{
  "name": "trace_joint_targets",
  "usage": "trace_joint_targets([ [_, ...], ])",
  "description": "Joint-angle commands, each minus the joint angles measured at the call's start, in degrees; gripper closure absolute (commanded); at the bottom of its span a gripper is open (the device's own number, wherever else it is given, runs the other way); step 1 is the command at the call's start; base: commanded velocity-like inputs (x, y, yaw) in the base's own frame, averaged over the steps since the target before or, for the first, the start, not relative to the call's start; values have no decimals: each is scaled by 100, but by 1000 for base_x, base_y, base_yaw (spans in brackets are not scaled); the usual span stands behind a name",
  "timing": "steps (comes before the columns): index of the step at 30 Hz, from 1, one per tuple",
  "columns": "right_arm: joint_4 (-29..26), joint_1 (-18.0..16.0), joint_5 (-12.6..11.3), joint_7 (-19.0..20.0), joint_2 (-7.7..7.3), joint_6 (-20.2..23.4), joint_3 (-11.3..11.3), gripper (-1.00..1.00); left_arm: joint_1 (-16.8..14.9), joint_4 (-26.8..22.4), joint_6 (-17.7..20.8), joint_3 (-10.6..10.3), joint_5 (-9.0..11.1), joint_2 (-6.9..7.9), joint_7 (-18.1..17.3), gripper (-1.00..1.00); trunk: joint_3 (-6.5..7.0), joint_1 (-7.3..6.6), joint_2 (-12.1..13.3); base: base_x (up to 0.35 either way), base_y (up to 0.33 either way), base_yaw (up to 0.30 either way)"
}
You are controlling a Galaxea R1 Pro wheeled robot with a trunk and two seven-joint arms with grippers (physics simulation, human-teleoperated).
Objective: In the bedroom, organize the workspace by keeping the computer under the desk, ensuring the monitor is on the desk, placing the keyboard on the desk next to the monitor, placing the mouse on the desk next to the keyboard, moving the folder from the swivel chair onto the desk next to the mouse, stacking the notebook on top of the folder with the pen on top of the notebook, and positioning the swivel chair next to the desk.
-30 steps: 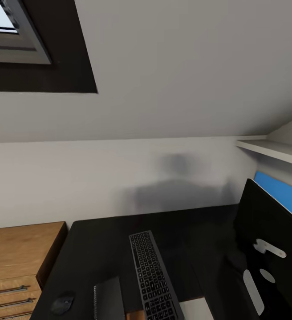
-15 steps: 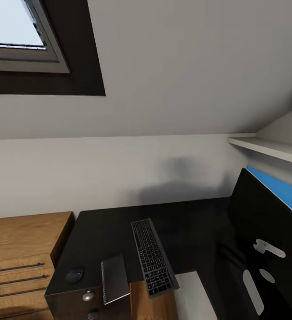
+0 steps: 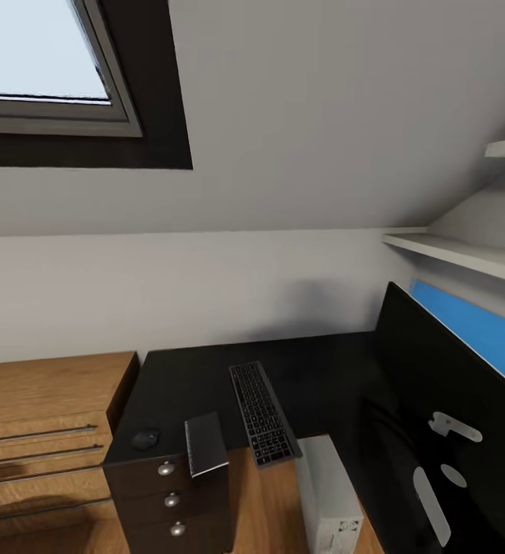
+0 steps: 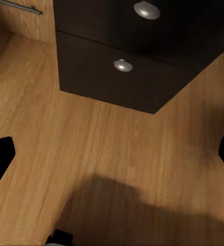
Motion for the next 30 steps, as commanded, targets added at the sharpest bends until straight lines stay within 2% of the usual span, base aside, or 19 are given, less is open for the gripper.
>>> trace_joint_targets([
  [1, 24, -1, -59, -15, -3, -33, 18, -100, -2, 7, -10, -30, 63, 1, -39, -100, -3, -1, -5, -329, 0, 0],
  [18, 97, -1, -58, -16, -3, -33, 45, -100, -2, 7, -10, -38, 62, -8, -39, -100, -3, -1, -5, -316, 82, 0],
  [25, 99, -1, -58, -16, -3, -33, 47, -100, -2, 7, -10, -39, 61, -8, -39, -100, -3, -1, -5, -90, 23, 0],
  [30, 99, -1, -59, -16, -3, -33, 97, -100, -2, 6, -13, -39, 61, -8, -39, -100, -3, -1, -5, 68, 66, 0],
])
